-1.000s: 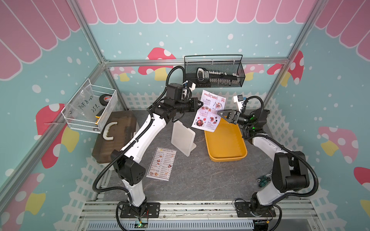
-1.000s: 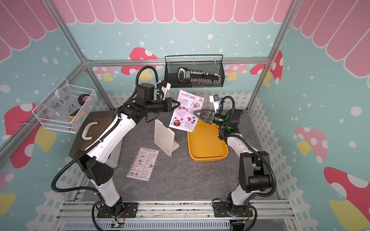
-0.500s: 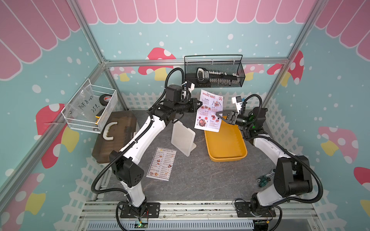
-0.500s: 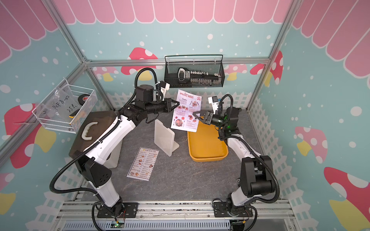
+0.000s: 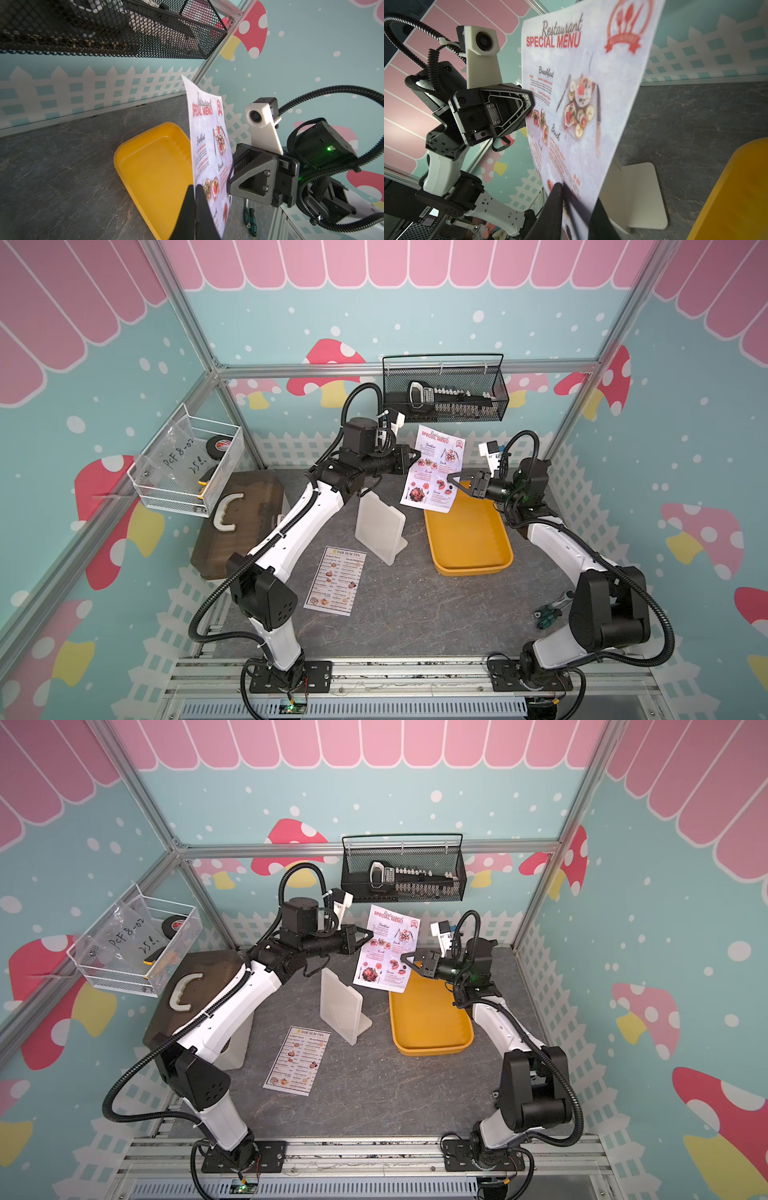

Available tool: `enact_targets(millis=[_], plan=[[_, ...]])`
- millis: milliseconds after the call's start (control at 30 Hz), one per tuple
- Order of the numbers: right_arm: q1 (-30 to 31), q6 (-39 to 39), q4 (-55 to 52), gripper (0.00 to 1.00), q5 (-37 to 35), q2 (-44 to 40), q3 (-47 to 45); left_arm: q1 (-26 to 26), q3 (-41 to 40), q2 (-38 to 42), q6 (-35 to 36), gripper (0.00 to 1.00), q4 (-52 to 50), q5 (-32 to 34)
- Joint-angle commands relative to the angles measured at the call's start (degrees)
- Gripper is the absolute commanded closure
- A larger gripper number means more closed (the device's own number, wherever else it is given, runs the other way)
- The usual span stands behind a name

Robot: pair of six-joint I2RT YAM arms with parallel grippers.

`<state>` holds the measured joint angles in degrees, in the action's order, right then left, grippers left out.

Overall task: Replace the menus in the menu holders
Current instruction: Pick up the menu from the storage box.

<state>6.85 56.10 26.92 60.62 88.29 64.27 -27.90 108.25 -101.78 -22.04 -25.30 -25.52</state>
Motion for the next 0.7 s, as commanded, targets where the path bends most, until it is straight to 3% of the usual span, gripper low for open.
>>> enact_targets(millis=[0, 333, 433, 600, 667], plan=[[0.36, -0.35, -0.28, 0.84, -0.50, -2.13, 1.65, 0.57, -0.74, 1.05, 1.34, 1.00, 1.60, -1.26], [1.01, -0.88, -2.89, 0.92, -1.76, -2.88, 3.00, 0.61, -1.74, 0.78, 0.52, 0.99, 3.28, -1.56], [1.15, -3.86, -7.61, 0.96, -3.40, -3.63, 4.15, 0.57, -1.97, 1.11, -0.25, 0.87, 3.58, -0.06], [1.59, -7.81, -13.64, 1.00, -5.31, -4.49, 5.90, 0.70, -3.72, 2.54, -0.51, 0.81, 3.83, 4.23], [1.59, -8.55, -15.18, 1.00, -5.73, -4.63, 6.34, 0.90, -4.16, 2.94, -0.93, 0.70, 3.74, 5.17]])
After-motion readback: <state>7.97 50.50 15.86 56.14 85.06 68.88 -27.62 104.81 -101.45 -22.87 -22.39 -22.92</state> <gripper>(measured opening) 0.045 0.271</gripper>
